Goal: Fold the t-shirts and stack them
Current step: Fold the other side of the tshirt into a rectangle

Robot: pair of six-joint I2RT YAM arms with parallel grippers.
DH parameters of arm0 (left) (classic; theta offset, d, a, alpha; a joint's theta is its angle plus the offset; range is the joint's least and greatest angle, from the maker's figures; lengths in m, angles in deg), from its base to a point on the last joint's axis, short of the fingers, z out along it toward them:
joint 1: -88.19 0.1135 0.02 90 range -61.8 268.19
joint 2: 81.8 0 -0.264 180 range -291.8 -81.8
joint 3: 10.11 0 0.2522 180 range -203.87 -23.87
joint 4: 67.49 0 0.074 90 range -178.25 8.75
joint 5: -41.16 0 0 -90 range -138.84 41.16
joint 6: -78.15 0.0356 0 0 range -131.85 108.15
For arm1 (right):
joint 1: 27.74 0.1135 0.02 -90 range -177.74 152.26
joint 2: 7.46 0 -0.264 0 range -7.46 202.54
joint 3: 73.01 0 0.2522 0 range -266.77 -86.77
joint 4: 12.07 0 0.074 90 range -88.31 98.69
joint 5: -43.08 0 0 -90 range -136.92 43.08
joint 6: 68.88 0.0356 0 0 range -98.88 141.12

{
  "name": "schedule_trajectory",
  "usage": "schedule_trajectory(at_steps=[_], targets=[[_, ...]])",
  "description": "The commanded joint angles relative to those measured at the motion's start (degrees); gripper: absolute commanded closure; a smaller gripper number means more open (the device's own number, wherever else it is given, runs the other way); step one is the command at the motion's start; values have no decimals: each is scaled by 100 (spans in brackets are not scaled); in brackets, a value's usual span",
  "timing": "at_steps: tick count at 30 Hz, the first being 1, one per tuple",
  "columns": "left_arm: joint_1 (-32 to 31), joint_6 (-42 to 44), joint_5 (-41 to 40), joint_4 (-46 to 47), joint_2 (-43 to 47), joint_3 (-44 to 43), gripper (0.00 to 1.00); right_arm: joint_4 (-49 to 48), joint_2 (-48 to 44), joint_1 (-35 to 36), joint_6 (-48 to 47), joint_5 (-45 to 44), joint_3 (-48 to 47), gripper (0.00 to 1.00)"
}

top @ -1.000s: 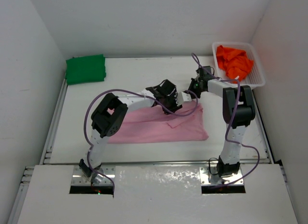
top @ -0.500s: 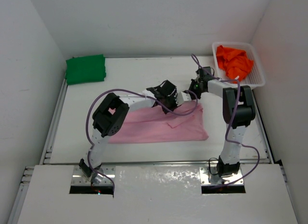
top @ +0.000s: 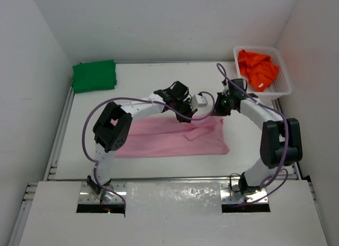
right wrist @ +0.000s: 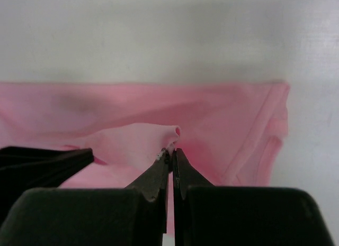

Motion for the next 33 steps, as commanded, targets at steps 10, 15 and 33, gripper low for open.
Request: schedule_trajectory(at_steps=[10, 15, 33], targets=[[-69, 724, 1191, -848, 384, 221, 100, 769, -1417, 152, -146, 334, 1528, 100], [-148, 917, 1165, -962, 349, 318, 100, 937, -1576, 152, -129, 326, 1809, 100], [-306, 2455, 1121, -2597, 147, -139, 62, 1403, -1699, 152, -313, -26, 1749, 69]])
